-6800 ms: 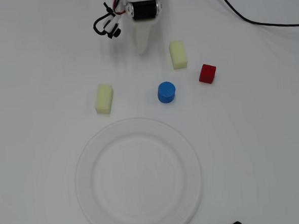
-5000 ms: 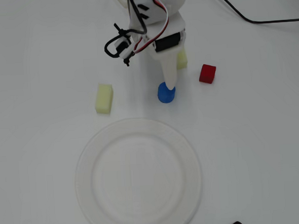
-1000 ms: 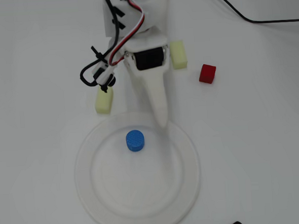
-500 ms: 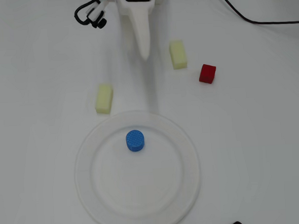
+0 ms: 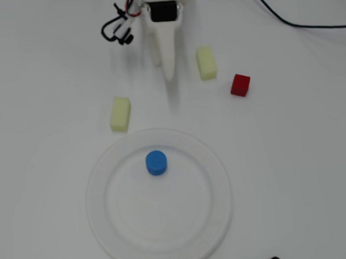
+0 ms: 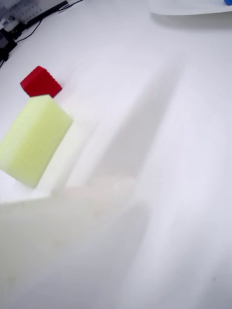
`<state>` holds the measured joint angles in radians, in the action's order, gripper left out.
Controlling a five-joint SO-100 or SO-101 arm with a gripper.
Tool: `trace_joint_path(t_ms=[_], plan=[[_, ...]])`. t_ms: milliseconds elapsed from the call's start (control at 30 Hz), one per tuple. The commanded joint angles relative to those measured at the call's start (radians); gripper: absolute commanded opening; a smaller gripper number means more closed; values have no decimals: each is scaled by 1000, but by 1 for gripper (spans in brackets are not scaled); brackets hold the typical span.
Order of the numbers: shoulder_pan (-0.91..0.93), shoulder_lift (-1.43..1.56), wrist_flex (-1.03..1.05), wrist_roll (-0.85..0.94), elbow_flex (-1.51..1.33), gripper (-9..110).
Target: Grasp a blue block and put it in the dish.
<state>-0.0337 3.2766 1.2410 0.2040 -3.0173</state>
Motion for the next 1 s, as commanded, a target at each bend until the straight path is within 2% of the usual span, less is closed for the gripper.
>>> trace_joint_path(t_ms=[0,167,300,967], plan=[[-8,170,20,-38,-54,35],[-8,170,67,-164,-83,13],[-11,170,75,-120,-121,0],[-23,170,166,-58,-144,0]])
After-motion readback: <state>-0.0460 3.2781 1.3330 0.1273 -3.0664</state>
